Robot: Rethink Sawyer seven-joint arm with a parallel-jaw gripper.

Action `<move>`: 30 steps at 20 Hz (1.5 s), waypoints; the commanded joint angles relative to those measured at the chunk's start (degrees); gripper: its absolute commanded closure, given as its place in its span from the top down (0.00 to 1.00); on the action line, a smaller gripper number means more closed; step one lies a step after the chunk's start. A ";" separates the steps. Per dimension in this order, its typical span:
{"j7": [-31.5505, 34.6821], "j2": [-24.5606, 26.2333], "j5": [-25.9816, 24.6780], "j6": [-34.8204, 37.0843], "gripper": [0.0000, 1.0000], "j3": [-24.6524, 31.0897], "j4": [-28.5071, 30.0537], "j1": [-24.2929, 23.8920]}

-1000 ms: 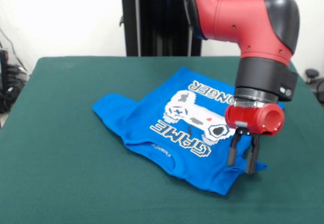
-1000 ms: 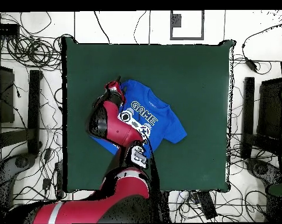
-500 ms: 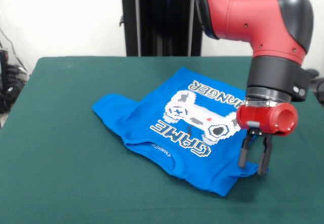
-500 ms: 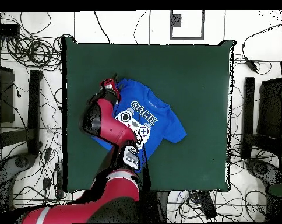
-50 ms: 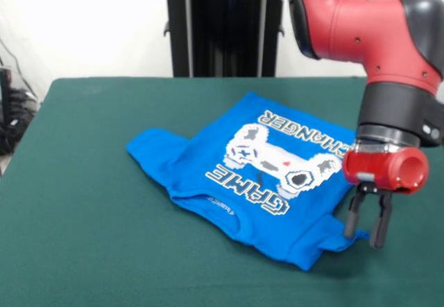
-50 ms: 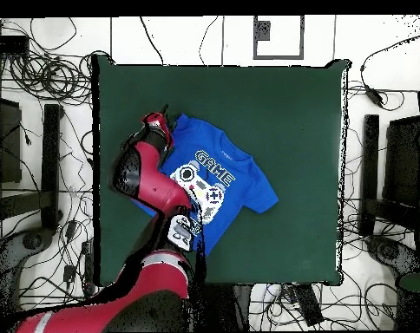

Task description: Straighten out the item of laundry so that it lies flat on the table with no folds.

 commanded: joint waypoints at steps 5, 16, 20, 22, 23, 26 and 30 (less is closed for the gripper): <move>-0.69 3.30 6.34 8.05 1.00 0.12 -2.29 3.41; 0.85 -4.32 8.17 14.48 1.00 -4.81 4.48 7.79; 2.31 -6.07 8.64 17.16 1.00 -6.54 5.19 9.20; 2.63 -6.49 8.96 18.68 1.00 -7.62 5.04 9.78; 2.90 -6.51 8.97 19.03 1.00 -7.87 4.96 9.93; 2.98 -7.07 8.68 21.66 1.00 -9.69 4.68 10.60; 4.11 -9.58 1.56 21.32 1.00 -6.81 7.16 6.96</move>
